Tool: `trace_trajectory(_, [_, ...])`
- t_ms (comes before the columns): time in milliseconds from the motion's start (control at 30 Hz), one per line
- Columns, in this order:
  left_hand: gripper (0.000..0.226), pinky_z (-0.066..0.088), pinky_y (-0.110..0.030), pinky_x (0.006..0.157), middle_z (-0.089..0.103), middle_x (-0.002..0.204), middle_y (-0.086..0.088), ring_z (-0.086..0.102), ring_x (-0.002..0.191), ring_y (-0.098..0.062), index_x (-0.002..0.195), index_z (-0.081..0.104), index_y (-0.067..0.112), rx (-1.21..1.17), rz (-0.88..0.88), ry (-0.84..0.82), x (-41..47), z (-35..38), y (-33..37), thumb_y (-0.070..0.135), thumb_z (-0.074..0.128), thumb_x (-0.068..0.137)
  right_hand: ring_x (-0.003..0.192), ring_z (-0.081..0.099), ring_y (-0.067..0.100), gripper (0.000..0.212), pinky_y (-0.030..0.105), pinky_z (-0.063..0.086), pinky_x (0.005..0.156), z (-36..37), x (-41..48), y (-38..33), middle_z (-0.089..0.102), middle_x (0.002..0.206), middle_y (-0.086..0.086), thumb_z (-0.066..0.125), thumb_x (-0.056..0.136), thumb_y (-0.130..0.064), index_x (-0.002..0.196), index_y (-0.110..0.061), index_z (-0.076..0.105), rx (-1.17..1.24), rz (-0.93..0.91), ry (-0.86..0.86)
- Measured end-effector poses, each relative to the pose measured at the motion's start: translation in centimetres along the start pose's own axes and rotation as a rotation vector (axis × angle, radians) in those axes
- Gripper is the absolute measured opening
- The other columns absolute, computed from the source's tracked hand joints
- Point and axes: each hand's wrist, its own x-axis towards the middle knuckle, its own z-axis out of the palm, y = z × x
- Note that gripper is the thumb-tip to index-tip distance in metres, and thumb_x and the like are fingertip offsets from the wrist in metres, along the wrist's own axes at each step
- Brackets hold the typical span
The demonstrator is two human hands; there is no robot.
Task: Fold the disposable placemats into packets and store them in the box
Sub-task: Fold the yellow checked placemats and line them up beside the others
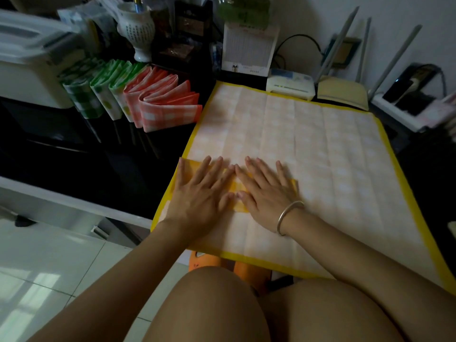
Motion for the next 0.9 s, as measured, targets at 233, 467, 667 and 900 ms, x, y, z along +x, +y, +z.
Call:
trace_trajectory(233, [0.063, -0.002, -0.065, 0.115, 0.014, 0.162, 0.006, 0.003, 0.151, -0.021, 0.155, 0.014, 0.038, 0.002, -0.016, 0.013, 0.0, 0.4, -0.1, 0.059, 0.001, 0.096, 0.136, 0.037, 0.017, 0.06, 0.029, 0.025, 0.115, -2.3, 0.5, 2.4, 0.041, 0.147, 0.003, 0.06, 0.089, -0.017, 0.144, -0.021, 0.038, 0.962, 0.219, 0.228])
trace_trajectory(467, [0.066, -0.006, -0.064, 0.114, 0.008, 0.163, 0.008, -0.002, 0.151, -0.019, 0.155, 0.007, 0.04, 0.016, -0.028, -0.005, 0.1, 0.4, 0.0, 0.061, -0.004, 0.093, 0.077, 0.069, 0.034, 0.046, 0.046, 0.058, 0.069, -2.5, -2.7, 5.6, 0.07, 0.081, 0.009, 0.054, 0.073, -0.059, 0.086, -0.015, 0.06, 0.896, 0.846, 0.165])
trace_trajectory(667, [0.076, -0.011, -0.062, 0.114, -0.003, 0.164, 0.009, -0.011, 0.15, -0.016, 0.154, -0.004, 0.041, -0.014, -0.057, -0.083, 0.4, -0.5, 0.2, 0.065, -0.013, 0.082, 0.034, 0.055, 0.014, 0.022, 0.023, 0.045, 0.037, -2.6, -3.3, 3.1, 0.06, 0.067, 0.01, 0.056, 0.095, -0.027, 0.086, -0.007, 0.056, 1.186, 0.665, 0.181])
trace_trajectory(900, [0.077, 0.009, -0.061, 0.116, 0.007, 0.164, 0.001, 0.003, 0.151, -0.022, 0.154, 0.005, 0.039, -0.166, -0.054, -0.004, 0.0, -2.3, 4.1, 0.068, 0.001, 0.083, 0.039, 0.054, 0.014, 0.016, 0.023, 0.045, 0.038, -3.5, -5.6, 7.0, 0.058, 0.063, 0.008, 0.058, 0.094, -0.02, 0.087, -0.006, 0.056, 1.206, 0.605, 0.249])
